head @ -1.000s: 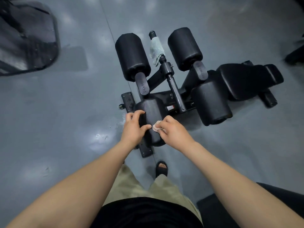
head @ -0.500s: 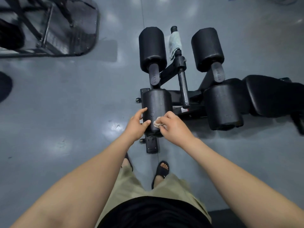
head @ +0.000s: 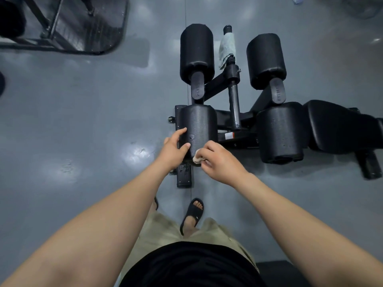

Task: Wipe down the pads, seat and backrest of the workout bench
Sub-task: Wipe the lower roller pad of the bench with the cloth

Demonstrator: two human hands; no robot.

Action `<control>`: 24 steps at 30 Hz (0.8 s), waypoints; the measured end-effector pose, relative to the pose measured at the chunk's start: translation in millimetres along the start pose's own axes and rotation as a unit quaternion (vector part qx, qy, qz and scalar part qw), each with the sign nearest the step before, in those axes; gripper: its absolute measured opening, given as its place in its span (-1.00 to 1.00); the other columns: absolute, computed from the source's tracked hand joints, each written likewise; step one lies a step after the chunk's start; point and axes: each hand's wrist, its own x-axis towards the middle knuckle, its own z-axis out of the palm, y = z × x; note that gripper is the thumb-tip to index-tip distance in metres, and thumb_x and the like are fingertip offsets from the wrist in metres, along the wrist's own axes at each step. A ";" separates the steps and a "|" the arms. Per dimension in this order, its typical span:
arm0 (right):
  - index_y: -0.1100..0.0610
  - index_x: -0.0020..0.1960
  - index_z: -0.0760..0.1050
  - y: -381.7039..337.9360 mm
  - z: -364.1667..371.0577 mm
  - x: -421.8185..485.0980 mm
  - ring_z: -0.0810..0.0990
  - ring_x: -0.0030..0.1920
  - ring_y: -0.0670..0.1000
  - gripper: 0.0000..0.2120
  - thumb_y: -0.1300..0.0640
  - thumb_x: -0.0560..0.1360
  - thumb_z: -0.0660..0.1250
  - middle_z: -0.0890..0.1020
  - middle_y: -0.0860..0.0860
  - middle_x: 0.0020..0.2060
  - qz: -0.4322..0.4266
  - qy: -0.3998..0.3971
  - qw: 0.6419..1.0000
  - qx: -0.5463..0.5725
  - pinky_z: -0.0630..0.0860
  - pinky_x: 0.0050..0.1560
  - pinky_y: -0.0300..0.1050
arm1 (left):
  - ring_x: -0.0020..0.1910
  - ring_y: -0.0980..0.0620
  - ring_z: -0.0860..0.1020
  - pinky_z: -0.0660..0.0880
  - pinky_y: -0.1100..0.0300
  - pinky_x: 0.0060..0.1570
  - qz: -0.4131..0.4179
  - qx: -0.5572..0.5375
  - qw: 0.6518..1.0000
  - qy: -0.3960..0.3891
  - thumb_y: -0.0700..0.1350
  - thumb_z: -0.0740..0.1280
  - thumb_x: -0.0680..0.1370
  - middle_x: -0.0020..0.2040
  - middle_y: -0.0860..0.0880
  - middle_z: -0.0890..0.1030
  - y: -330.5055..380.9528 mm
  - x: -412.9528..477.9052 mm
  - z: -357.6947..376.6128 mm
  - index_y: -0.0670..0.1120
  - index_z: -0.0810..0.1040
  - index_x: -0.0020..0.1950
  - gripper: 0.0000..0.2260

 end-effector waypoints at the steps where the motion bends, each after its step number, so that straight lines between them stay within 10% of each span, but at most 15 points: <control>1: 0.09 0.01 0.59 0.3 -1.5 1.8 0.47 -0.10 0.02 -0.82 0.25 0.43 0.33 0.46 -0.02 -0.11 -0.003 -0.002 1.000 -0.007 0.47 -0.09 -0.14 | 0.20 0.06 0.41 0.40 0.03 0.37 -0.002 -0.002 1.000 0.002 -0.03 0.30 0.64 0.29 -0.05 0.34 1.0 -0.1 0.8 0.22 0.31 0.52 -0.54; 8: 0.12 0.04 0.60 3.5 -1.9 24.9 0.53 -0.03 0.18 -0.85 0.24 0.50 0.33 0.54 0.05 -0.05 0.090 0.071 0.993 -0.019 0.53 0.03 0.06 | -0.12 0.06 0.52 0.47 0.32 -0.16 -0.020 -0.022 1.000 0.000 -0.21 0.17 0.63 0.28 -0.04 0.34 3.8 -0.5 0.7 0.20 0.36 0.49 -0.52; 15: 0.11 0.12 0.57 -1.5 -2.5 52.9 0.45 -0.09 0.19 -0.85 0.19 0.57 0.31 0.49 0.09 -0.01 0.147 0.091 0.983 -0.061 0.40 -0.09 -0.03 | 0.16 -0.10 0.57 0.53 -0.07 0.22 -0.023 -0.024 0.999 -0.031 -0.19 0.32 0.58 0.36 -0.10 0.32 3.9 1.3 -6.1 0.10 0.27 0.54 -0.44; 24: 0.05 0.10 0.60 2.9 -6.9 40.5 0.46 -0.09 0.17 -0.84 0.19 0.54 0.34 0.47 0.05 -0.07 0.071 0.053 0.994 -0.070 0.54 -0.11 0.09 | 0.26 -0.15 0.52 0.48 0.13 0.24 -0.013 -0.043 0.998 -0.043 -0.19 0.40 0.56 0.33 -0.08 0.31 1.2 5.8 -9.5 0.10 0.35 0.49 -0.46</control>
